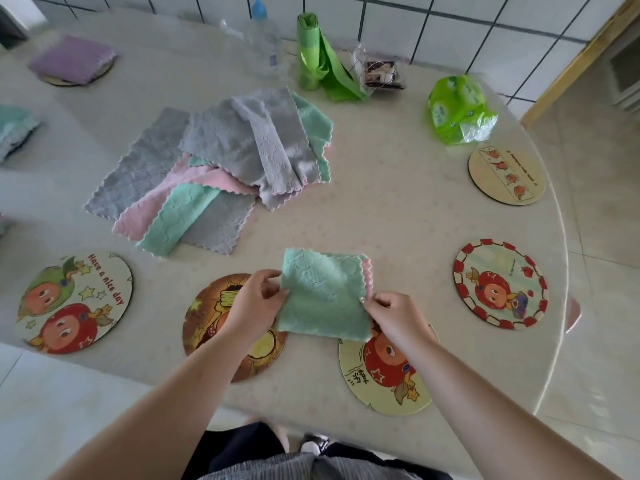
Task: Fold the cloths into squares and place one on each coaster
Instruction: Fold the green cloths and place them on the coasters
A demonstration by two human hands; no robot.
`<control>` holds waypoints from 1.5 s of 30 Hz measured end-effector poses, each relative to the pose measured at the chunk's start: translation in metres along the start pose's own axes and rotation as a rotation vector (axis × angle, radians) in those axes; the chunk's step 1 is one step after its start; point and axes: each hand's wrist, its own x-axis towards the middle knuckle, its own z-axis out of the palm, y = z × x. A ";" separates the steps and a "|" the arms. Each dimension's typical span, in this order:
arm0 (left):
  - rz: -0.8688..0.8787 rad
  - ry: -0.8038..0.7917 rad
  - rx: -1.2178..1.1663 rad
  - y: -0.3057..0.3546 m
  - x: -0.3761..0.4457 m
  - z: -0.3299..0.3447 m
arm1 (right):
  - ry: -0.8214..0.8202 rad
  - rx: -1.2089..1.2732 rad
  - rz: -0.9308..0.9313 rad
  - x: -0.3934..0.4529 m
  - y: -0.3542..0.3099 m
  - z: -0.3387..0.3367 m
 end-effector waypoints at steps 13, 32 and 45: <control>0.364 -0.010 0.259 0.002 -0.007 0.004 | 0.213 -0.309 -0.470 -0.007 0.001 0.009; 0.203 -0.078 0.128 0.003 0.008 0.005 | 0.184 -0.239 -0.414 0.003 0.007 0.012; 0.530 -0.103 1.008 -0.006 0.010 0.022 | -0.008 -0.829 -0.459 0.009 -0.007 0.022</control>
